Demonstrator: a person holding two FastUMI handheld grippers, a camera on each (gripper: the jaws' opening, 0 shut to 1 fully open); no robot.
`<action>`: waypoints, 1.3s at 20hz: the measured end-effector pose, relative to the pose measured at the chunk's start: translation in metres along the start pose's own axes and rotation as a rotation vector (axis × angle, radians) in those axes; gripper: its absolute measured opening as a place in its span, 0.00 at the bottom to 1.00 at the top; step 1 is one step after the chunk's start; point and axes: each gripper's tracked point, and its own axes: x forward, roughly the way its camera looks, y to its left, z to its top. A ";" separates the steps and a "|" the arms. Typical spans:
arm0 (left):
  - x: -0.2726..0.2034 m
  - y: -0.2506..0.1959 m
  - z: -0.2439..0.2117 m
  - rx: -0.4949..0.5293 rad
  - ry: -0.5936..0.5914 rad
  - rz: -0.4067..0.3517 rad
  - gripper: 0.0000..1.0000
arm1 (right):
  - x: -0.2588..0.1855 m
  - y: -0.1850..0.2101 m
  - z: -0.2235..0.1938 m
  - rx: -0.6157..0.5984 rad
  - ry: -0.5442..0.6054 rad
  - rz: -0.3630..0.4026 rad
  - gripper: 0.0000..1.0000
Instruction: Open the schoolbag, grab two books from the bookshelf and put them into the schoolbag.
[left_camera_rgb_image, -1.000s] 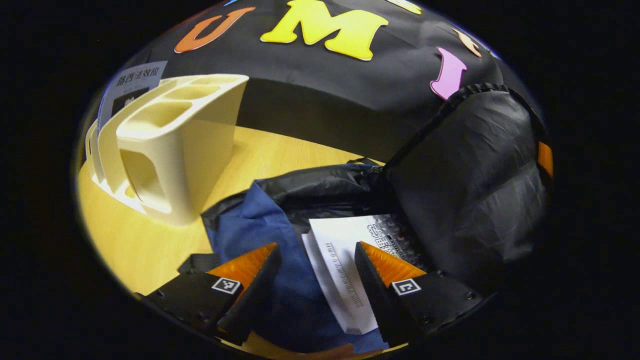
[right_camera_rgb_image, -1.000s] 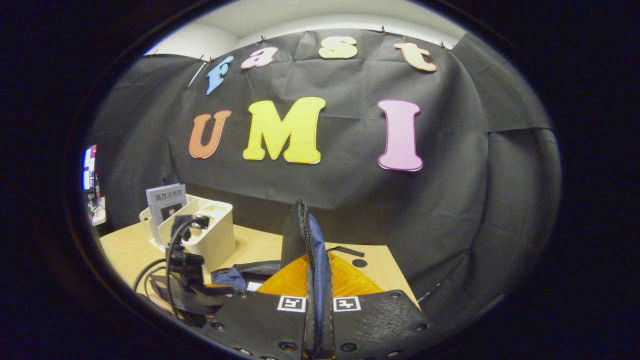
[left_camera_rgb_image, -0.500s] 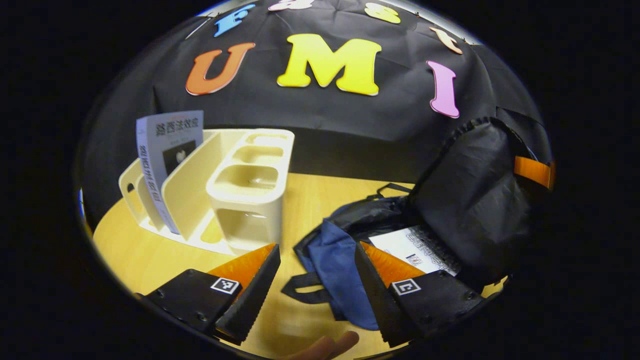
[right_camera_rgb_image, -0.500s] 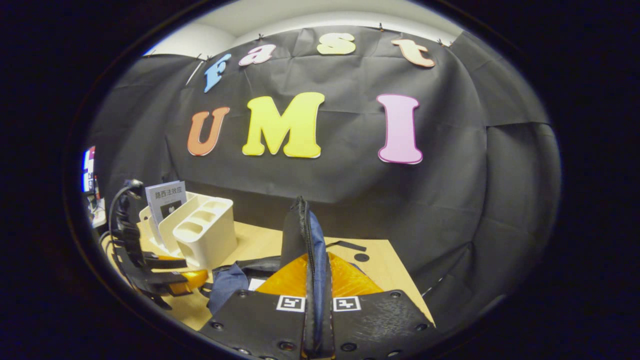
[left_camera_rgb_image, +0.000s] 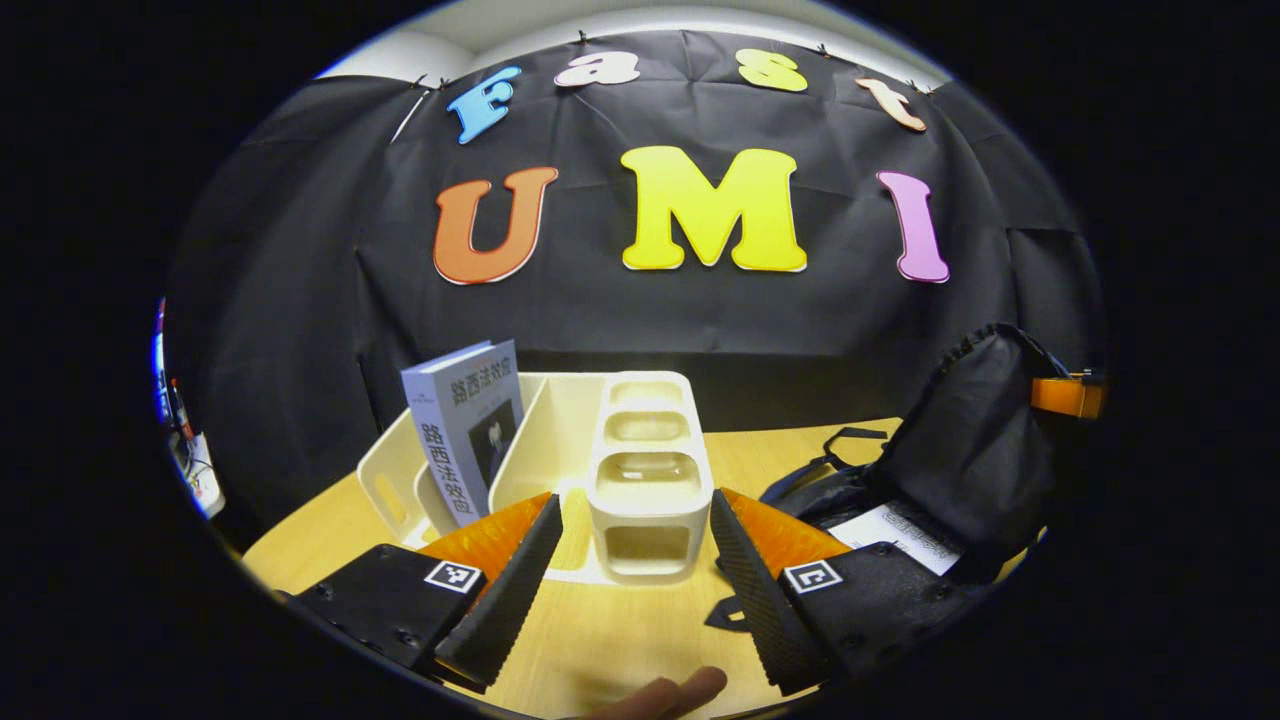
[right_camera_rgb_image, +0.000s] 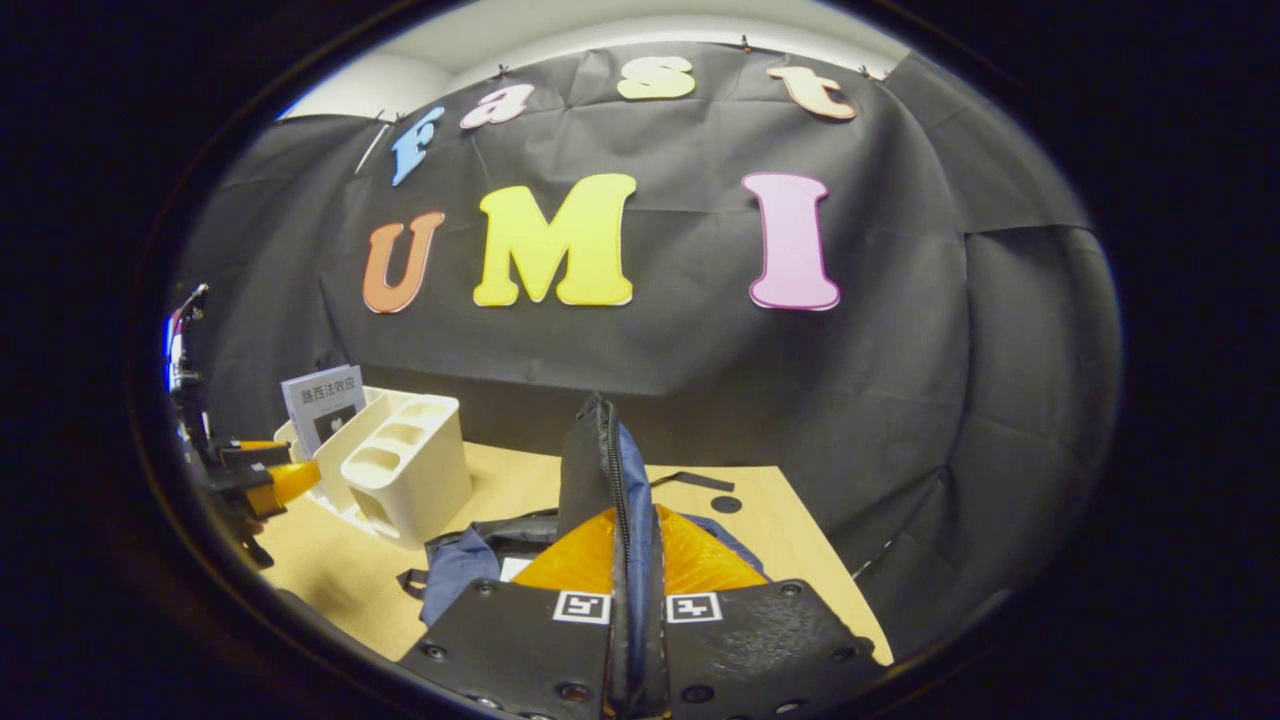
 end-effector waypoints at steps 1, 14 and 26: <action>0.001 0.008 0.006 0.005 -0.006 0.009 0.94 | -0.003 0.003 0.001 0.001 -0.004 0.009 0.06; 0.061 0.129 0.114 0.073 -0.063 0.148 0.93 | -0.008 -0.003 -0.001 -0.003 -0.053 0.008 0.06; 0.151 0.167 0.083 0.143 0.111 0.142 0.89 | -0.001 0.013 0.000 -0.074 -0.031 -0.019 0.06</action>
